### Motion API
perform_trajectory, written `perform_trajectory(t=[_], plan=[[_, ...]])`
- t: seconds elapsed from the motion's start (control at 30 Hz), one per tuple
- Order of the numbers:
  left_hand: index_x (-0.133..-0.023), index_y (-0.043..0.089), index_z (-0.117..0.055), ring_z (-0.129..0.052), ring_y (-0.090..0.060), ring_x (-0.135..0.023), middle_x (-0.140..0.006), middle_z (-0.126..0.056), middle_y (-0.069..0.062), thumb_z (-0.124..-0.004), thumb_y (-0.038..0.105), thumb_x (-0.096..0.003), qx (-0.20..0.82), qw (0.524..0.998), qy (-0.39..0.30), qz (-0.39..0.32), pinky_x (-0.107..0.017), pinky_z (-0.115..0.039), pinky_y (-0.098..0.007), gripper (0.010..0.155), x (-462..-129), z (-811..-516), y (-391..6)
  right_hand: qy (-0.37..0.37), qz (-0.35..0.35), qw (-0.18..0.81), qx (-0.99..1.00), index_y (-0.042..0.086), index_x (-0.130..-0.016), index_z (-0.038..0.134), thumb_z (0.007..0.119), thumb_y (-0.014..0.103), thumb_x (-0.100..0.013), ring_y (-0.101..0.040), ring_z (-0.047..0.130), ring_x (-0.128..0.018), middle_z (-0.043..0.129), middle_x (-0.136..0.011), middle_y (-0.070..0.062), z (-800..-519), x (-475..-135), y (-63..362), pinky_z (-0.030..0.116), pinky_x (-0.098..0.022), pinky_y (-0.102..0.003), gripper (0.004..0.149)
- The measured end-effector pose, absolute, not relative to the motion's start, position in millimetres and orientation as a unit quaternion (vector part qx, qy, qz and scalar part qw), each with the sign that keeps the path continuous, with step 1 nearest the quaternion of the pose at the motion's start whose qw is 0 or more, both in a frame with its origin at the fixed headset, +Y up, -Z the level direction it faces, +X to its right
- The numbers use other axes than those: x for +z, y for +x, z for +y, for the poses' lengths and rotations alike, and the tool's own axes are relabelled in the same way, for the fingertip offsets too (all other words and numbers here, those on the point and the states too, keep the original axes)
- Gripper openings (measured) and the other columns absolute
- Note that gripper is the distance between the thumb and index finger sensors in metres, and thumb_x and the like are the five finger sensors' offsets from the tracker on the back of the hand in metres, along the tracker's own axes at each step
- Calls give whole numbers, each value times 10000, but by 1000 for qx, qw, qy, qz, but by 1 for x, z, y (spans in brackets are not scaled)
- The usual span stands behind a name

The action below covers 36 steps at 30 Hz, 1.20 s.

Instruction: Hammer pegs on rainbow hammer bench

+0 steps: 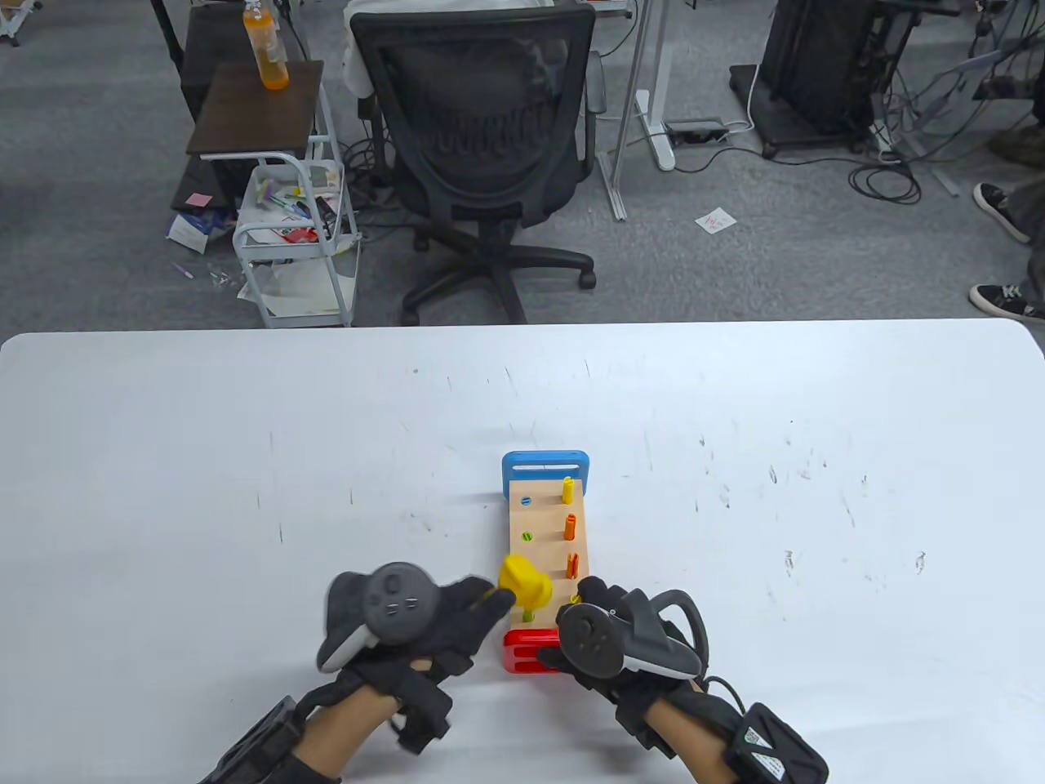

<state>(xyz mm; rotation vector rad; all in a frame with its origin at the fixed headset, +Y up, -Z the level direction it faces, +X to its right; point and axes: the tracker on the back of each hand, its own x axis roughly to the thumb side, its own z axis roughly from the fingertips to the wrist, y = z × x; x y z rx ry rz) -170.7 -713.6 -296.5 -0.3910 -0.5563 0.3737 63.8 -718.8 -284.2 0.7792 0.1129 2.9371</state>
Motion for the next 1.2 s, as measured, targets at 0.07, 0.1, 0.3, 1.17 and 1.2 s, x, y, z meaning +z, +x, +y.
perform_trajectory(t=[0.07, 0.1, 0.3, 1.17, 1.2], plan=[[-831, 127, -944, -1023, -211, -182, -461, -1094, -119, -543, 691, -528, 400, 894, -53, -195, -317, -913, -465, 756, -298, -696, -166, 257, 37, 50, 964, 148, -674, 810, 749, 510, -541, -390, 921, -628, 749, -870, -241, -719, -284, 64, 797, -514, -568, 390], [-845, 161, -924, -1030, -171, -193, -475, -1093, -78, -504, 709, -538, 388, 891, 0, -235, -323, -926, -432, 756, -298, -672, -172, 257, 38, 51, 964, 147, -674, 811, 750, 510, -541, -390, 920, -629, 748, -870, -240, -719, -284, 64, 797, -514, -569, 391], [-870, 204, -893, -1035, -160, -236, -512, -1082, -52, -478, 725, -523, 420, 843, 214, -260, -365, -927, -421, 751, -274, -610, -187, 258, 39, 52, 964, 146, -674, 811, 750, 509, -542, -391, 920, -628, 748, -869, -240, -719, -285, 64, 796, -514, -569, 391], [-905, 353, -789, -1024, 26, -259, -557, -1073, 129, -323, 799, -500, 77, 970, -143, -180, -386, -980, -258, 761, -284, -703, -160, 255, 37, 51, 965, 148, -671, 811, 750, 510, -540, -388, 920, -629, 749, -869, -237, -720, -285, 65, 798, -513, -567, 390], [-827, 187, -933, -1016, -111, -153, -440, -1111, -30, -503, 744, -537, 260, 943, -43, -205, -286, -945, -383, 761, -288, -705, -158, 256, 37, 52, 965, 148, -673, 811, 751, 509, -540, -390, 920, -629, 749, -870, -240, -719, -284, 65, 797, -513, -569, 390]])
